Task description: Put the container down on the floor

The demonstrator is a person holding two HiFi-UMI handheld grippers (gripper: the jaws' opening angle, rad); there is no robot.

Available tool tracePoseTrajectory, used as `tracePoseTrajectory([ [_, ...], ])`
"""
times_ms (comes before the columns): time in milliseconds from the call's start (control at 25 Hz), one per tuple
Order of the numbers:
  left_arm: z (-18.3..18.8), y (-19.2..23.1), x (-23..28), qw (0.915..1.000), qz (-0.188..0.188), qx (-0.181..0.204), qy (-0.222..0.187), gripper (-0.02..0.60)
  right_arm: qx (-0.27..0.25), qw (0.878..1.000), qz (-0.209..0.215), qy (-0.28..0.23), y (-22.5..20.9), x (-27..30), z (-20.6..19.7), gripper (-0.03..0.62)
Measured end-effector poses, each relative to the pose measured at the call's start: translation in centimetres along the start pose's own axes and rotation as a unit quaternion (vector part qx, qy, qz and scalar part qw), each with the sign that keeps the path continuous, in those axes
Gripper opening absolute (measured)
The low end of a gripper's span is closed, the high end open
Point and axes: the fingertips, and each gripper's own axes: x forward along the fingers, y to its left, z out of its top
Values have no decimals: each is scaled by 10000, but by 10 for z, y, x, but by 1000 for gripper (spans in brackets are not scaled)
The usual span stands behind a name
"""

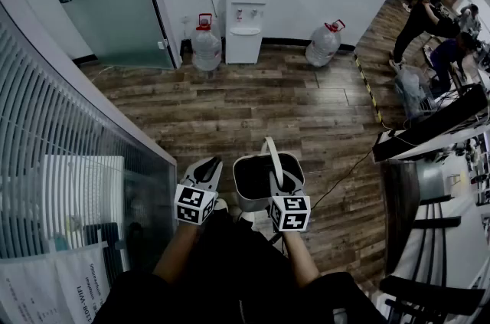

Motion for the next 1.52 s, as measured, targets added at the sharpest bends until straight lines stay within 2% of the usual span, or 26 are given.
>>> tracePoseTrajectory([
  [360, -11, -13, -19, 10000, -36, -46, -11, 58, 32, 9997, 197, -132, 17, -14, -7, 64],
  [680, -13, -10, -28, 9993, -357, 103, -28, 58, 107, 9995, 28, -289, 40, -22, -3, 64],
  [960, -24, 0, -37, 9989, -477, 12, -31, 58, 174, 9992, -121, -337, 47, -24, -1, 66],
  [1160, -29, -2, -42, 9992, -389, -86, 5, 58, 130, 9996, 0, -262, 50, -25, -3, 64],
  [1520, -21, -19, -39, 9999, -103, -32, -20, 58, -75, 9990, 387, -189, 43, -31, -9, 64],
])
